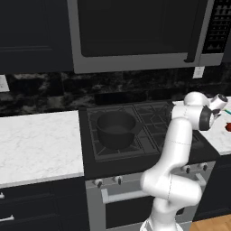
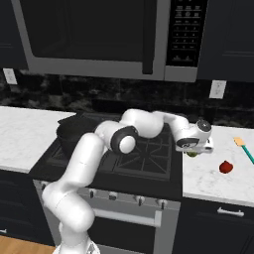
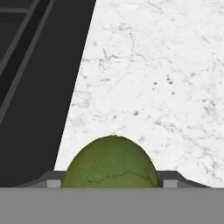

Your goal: Put the lime and bell pepper in the pot. Retrieve the spatula and lightly stir the vegetables in the pot.

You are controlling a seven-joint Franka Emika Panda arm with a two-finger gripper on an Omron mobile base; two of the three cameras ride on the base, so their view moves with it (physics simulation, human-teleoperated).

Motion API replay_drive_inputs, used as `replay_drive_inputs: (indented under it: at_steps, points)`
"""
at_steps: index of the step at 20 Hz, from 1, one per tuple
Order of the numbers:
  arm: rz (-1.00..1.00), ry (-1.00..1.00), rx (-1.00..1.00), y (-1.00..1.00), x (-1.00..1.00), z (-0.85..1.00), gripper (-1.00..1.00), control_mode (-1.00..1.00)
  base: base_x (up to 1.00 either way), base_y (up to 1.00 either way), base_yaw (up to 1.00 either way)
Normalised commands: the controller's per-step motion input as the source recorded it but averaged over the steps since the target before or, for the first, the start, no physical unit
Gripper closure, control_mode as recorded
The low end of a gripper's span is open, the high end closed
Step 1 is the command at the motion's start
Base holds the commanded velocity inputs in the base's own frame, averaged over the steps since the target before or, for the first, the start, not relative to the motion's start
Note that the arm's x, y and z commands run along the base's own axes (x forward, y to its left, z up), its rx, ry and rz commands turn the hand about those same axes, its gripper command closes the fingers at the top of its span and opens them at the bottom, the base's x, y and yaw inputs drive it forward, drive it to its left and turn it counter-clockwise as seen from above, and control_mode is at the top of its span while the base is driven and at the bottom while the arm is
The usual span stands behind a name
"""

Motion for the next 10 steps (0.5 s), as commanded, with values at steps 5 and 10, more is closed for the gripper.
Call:
replay_drive_inputs:
  at_steps: [5,10]
  points:
    - [0.00,0.00,0.00,0.00,0.31,-0.27,1.00,-1.00,0.00,0.00,0.00]
    - [0.00,-0.07,0.01,0.34,-0.95,0.29,1.00,-1.00,0.00,0.00,0.00]
